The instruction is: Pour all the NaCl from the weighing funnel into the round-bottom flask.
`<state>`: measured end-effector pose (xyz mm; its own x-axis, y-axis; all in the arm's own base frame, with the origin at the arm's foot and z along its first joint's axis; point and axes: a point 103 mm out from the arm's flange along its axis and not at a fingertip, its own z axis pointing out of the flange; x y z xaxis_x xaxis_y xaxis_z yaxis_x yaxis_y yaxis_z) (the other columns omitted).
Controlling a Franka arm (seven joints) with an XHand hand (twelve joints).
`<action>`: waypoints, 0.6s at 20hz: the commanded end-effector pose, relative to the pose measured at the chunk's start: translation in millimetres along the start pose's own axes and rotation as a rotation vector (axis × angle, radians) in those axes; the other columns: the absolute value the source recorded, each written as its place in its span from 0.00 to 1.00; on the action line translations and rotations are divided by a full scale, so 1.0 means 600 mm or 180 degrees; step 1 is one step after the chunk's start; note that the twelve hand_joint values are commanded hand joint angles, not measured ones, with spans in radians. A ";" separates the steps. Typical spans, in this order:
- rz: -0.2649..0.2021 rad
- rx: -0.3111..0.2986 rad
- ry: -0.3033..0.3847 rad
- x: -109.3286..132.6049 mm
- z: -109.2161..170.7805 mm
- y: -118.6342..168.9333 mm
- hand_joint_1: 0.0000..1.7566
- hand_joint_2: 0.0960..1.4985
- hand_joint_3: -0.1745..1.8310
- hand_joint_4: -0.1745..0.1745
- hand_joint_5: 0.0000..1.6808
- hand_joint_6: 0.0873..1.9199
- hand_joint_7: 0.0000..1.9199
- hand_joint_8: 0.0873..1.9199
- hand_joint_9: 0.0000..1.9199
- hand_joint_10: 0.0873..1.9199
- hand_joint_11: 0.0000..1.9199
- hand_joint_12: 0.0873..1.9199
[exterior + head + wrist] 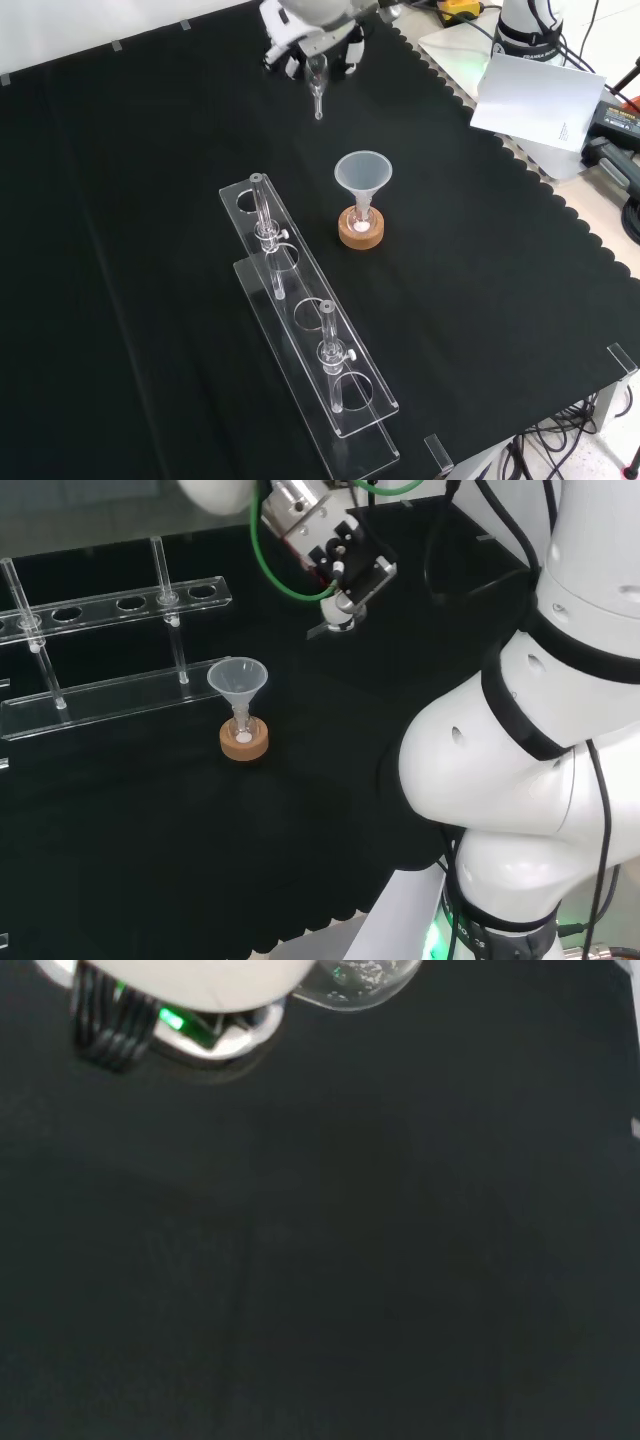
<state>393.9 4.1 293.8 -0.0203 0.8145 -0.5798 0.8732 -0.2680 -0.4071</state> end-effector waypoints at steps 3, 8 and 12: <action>-0.0592 -0.0698 0.0833 0.071 -0.064 -0.050 0.64 0.38 0.43 1.00 0.76 0.32 0.22 0.32 0.43 0.16 0.43 0.51; -0.0552 -0.0686 0.1072 0.058 -0.053 -0.044 0.64 0.38 0.43 1.00 0.76 0.32 0.22 0.32 0.43 0.16 0.43 0.51; -0.0561 -0.0693 0.1118 0.053 -0.044 -0.039 0.64 0.38 0.43 1.00 0.76 0.32 0.22 0.32 0.43 0.16 0.43 0.51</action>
<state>384.2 64.5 299.8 -0.1012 0.9099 -0.4023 0.9281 -0.0593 -0.3675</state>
